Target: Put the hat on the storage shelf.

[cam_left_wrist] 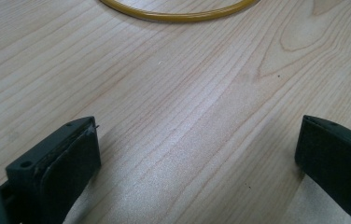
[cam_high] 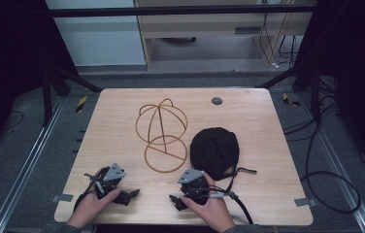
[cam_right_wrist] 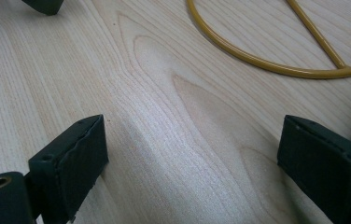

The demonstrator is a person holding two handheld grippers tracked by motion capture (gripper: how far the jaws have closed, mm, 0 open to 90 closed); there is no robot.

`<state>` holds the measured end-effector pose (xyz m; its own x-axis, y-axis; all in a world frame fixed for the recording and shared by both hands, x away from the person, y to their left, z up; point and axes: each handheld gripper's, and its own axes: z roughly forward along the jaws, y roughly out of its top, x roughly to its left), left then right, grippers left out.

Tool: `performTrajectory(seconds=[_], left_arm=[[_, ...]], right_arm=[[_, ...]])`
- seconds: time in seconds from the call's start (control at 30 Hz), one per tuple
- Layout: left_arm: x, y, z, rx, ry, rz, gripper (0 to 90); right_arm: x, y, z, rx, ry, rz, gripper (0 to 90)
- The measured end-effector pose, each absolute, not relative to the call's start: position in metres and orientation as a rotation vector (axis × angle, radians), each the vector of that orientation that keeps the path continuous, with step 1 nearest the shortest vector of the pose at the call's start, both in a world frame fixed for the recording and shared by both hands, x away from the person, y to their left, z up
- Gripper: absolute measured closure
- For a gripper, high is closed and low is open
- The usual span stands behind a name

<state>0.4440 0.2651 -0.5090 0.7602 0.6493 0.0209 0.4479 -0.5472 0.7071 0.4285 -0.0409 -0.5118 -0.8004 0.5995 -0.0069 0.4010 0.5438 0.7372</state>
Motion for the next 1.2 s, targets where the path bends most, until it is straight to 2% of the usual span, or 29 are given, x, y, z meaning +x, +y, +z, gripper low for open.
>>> performTrajectory(seconds=[0.47, 0.63, 1.0, 1.2], left_arm=[[0.444, 0.265, -0.509, 2.244, 0.816, 0.365, 0.0], [0.444, 0.265, -0.509, 2.244, 0.816, 0.365, 0.0], [0.444, 0.265, -0.509, 2.244, 0.816, 0.365, 0.0], [0.444, 0.265, -0.509, 2.24, 0.818, 0.365, 0.0]], right_arm=[[0.427, -0.042, -0.511, 0.844, 2.522, 1.093, 9.0], [0.424, -0.05, -0.499, 0.832, 2.471, 1.049, 10.7], [0.416, -0.107, -0.47, 0.919, 2.281, 1.014, 10.6], [0.414, -0.137, -0.467, 0.992, 2.216, 0.985, 10.6]])
